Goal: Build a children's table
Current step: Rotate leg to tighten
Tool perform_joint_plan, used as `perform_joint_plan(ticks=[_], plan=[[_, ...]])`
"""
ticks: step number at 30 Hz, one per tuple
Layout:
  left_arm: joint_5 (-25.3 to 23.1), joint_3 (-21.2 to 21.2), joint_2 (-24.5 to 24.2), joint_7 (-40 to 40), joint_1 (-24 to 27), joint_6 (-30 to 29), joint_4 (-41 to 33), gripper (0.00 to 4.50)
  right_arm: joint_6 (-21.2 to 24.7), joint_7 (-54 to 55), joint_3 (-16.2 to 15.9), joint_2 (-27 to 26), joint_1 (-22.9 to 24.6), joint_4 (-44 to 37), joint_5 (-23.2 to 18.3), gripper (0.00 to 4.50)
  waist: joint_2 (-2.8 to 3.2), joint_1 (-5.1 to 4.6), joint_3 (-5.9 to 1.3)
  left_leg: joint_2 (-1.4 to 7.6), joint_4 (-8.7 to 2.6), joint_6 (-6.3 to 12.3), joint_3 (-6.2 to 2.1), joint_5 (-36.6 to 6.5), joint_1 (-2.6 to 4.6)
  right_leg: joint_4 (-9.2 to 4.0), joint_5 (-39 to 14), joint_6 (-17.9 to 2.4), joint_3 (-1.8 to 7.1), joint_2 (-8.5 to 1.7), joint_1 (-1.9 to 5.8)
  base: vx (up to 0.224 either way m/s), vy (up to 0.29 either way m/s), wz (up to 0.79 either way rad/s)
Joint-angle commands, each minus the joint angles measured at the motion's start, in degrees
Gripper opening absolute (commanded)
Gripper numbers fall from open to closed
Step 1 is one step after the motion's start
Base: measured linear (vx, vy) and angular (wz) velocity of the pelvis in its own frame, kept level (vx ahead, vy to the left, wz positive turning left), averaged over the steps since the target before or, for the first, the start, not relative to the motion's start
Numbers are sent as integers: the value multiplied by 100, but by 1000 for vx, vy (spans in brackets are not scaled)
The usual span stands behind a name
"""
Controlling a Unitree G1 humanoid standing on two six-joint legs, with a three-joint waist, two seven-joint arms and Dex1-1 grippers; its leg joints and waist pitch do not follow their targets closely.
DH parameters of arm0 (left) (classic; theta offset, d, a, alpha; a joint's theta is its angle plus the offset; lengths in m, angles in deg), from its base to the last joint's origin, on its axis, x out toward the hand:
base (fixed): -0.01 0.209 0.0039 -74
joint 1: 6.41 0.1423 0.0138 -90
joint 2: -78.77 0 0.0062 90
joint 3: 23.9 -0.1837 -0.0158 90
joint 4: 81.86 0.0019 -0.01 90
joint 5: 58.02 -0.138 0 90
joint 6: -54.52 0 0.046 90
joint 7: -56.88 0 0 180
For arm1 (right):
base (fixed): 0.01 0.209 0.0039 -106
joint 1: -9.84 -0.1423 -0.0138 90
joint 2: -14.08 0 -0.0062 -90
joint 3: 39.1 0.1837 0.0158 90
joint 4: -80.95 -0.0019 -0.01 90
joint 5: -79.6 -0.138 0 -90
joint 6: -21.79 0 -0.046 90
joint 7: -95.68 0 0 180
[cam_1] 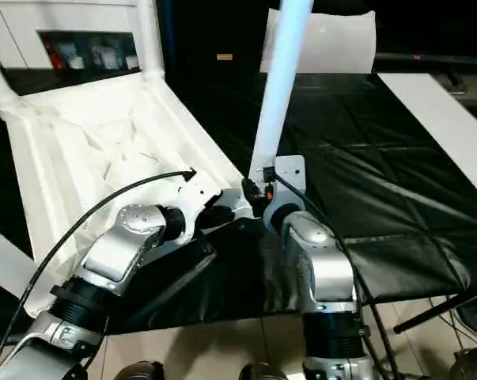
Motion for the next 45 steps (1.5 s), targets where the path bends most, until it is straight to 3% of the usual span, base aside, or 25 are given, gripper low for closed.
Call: perform_joint_plan(ticks=[1, 2, 4, 5, 8, 14, 17, 21, 25, 26, 27, 29, 31, 38, 43, 45], plan=[[-35, -217, 37, -39, -92, 129, -86, 0, 319, -340, -585, -320, 208, 226, -272, 266, 40, -24, -241, 340, -538, -81, -110, -1867, -12, -543, -2167, -773, 377, -438, 141, 0, 0, 0], [8, -258, -154, 220, -2, 217, -190, 0, 230, -434, -562, -225, 262, 129, -307, 273, 40, -6, -258, 345, -538, -49, -106, -1716, -27, -550, -2072, -756, 384, -449, 155, 0, 0, 0], [29, -267, -258, 360, 49, 285, -244, 0, 141, -501, -545, -162, 297, 70, -350, 287, 31, -18, -291, 352, -520, 99, -54, -1043, -79, -464, -1172, -844, 403, -408, 176, 0, 0, 0], [48, -268, -334, 458, 77, 326, -271, 0, 115, -567, -523, -98, 335, 8, -379, 303, 27, -3, -301, 355, -494, 176, -4, -833, -45, -444, -824, -943, 411, -405, 157, 0, 0, 0], [112, -281, -581, 758, 143, 478, -317, 0, -41, -840, -521, 174, 482, -191, -420, 325, 44, 18, -309, 361, -476, 284, 35, -625, -40, -408, -487, -1078, 409, -399, 179, 0, 0, 0], [247, -505, -1538, 1985, 254, 1873, -106, 0, -642, -1998, -562, 1254, 1056, -726, -475, 376, 56, 77, -345, 372, -410, 534, 84, -296, -4, -319, 324, -1293, 428, -371, 188, 0, 0, 0], [291, -491, -1733, 2244, 258, 2131, 15, 0, -789, -2248, -500, 1531, 1216, -802, -488, 402, 66, 111, -328, 396, -423, 535, 101, -471, 26, -321, 122, -1393, 431, -372, 163, 0, 0, 0], [420, -400, -2029, 2547, 234, 2296, 154, 0, -790, -2714, -262, 1919, 1555, -1031, -914, 434, 65, 150, -326, 402, -441, 454, 113, -722, 24, -345, -246, -1367, 446, -380, 166, 0, 0, 0], [431, -168, -1978, 2069, 246, 1633, 73, 0, -933, -2822, -304, 2023, 1782, -1194, -953, 447, 71, 160, -325, 402, -436, 403, 129, -784, 21, -354, -354, -1400, 455, -386, 160, 0, 0, 0], [482, -57, -1898, 1868, 281, 1331, 10, 0, -1002, -2857, -382, 2048, 1838, -1230, -928, 447, 73, 159, -314, 402, -442, 364, 129, -895, 23, -377, -566, -1388, 454, -391, 155, 0, 0, 0], [503, -35, -1880, 1841, 295, 1291, -7, 27, -1000, -2861, -406, 2056, 1854, -1241, -922, 449, 64, 166, -304, 390, -443, 341, 130, -977, 19, -408, -823, -1343, 455, -392, 153, 0, 0, 0], [684, 47, -1787, 1826, 429, 1026, -223, 54, -731, -2786, -428, 2009, 1865, -1259, -993, 450, 65, 159, -287, 394, -467, 297, 118, -1074, 2, -437, -1217, -1256, 452, -393, 153, 0, 0, 0], [747, 94, -1732, 1770, 490, 925, -317, 58, -702, -2794, -436, 1997, 1849, -1252, -1043, 450, 62, 163, -289, 389, -463, 260, 119, -1223, 17, -479, -1573, -1138, 458, -389, 123, 0, 0, 0], [630, 130, -1677, 1322, 548, 586, -442, 114, -969, -2777, -560, 1973, 1784, -1211, -1041, 450, 48, 171, -332, 388, -432, 374, 137, -826, 6, -397, -817, -1194, 469, -356, 119, 0, 0, 0], [767, 133, -1627, 1346, 524, 585, -487, 114, -991, -2786, -694, 2015, 1804, -1234, -1004, 450, 32, 180, -324, 371, -426, 413, 158, -861, 10, -422, -1029, -1145, 484, -347, 102, 0, 0, 0], [674, -50, -1711, 1465, 516, 657, -462, 98, -1022, -2772, -722, 2026, 1808, -1224, -993, 450, 35, 182, -322, 372, -429, 402, 160, -898, 11, -425, -1067, -1116, 491, -344, 94, 0, 0, 0]])
